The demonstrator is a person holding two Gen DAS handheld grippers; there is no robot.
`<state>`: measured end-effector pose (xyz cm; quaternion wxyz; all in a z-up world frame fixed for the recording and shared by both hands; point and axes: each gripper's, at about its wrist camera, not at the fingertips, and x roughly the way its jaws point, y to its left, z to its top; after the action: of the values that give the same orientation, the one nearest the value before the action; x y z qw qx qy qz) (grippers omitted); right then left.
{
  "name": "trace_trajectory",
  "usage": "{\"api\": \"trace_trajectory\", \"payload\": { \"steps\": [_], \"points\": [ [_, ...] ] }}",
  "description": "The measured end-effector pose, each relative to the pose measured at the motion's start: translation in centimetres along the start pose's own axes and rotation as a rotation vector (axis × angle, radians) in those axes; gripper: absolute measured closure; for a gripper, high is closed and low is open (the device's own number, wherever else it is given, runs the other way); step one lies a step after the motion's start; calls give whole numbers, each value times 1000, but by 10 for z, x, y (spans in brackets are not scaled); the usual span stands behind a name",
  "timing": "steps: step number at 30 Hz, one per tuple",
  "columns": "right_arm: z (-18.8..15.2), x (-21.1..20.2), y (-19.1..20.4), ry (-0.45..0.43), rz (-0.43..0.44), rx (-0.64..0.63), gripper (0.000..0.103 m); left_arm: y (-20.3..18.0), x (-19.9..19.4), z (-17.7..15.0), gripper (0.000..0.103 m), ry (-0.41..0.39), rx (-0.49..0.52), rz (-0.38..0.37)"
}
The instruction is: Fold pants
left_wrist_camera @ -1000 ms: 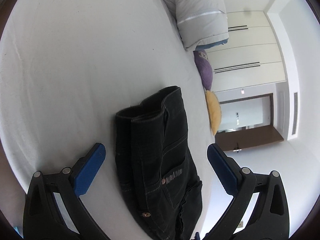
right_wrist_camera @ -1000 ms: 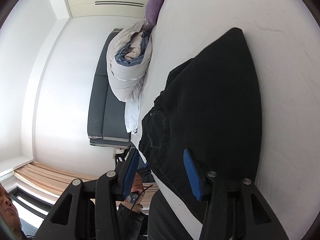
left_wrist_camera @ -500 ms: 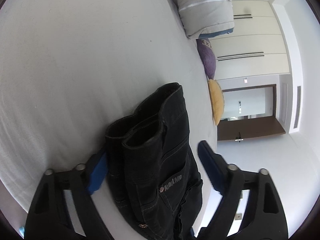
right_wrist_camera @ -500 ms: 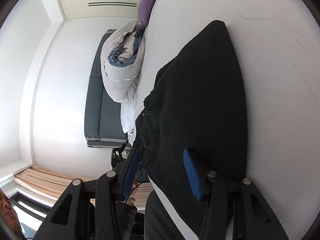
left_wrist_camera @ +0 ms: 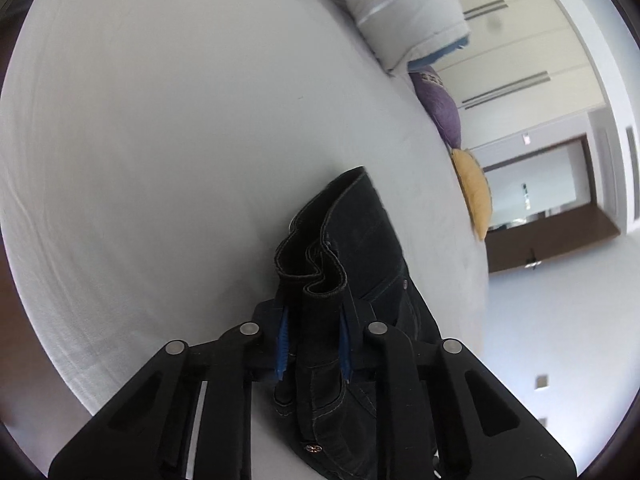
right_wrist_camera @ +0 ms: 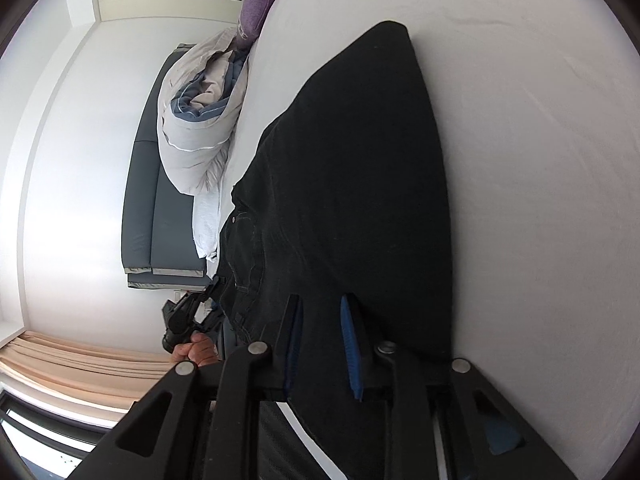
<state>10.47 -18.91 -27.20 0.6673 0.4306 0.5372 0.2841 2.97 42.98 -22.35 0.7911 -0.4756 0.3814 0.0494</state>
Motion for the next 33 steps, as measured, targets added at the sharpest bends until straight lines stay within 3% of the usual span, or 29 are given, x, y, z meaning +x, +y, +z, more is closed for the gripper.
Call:
{"api": "trace_trajectory", "payload": {
  "steps": [7, 10, 13, 14, 16, 17, 18, 21, 24, 33],
  "points": [
    [-2, -1, -4, -8, 9, 6, 83, -64, -15, -11, 89, -47, 168, 44],
    [-2, -1, -5, -9, 16, 6, 83, -116, -22, -34, 90, -72, 320, 57],
    [-2, -1, -7, -8, 30, 7, 83, -189, -25, -82, 90, -78, 550, 35],
    [-2, -2, -7, -7, 40, 9, 80, -221, -22, -114, 90, -68, 677, 27],
    [-1, -6, -7, -12, 75, 23, 66, -257, -11, -171, 90, -34, 864, 11],
    [-1, -11, -6, -23, 101, 27, 51, -267, -4, -197, 90, -20, 943, 10],
    [0, -17, -3, -44, 131, 26, 36, -275, 6, -229, 90, 7, 1028, 10],
    [3, -35, 2, -85, 169, 23, 14, -270, 39, -293, 90, 118, 1129, 13],
    [11, -49, 0, -99, 160, 26, 13, -260, 59, -327, 90, 158, 1183, 55],
    [19, -36, 16, -45, 152, 7, 13, -259, 55, -369, 90, 51, 1410, 147]
  ]
}}
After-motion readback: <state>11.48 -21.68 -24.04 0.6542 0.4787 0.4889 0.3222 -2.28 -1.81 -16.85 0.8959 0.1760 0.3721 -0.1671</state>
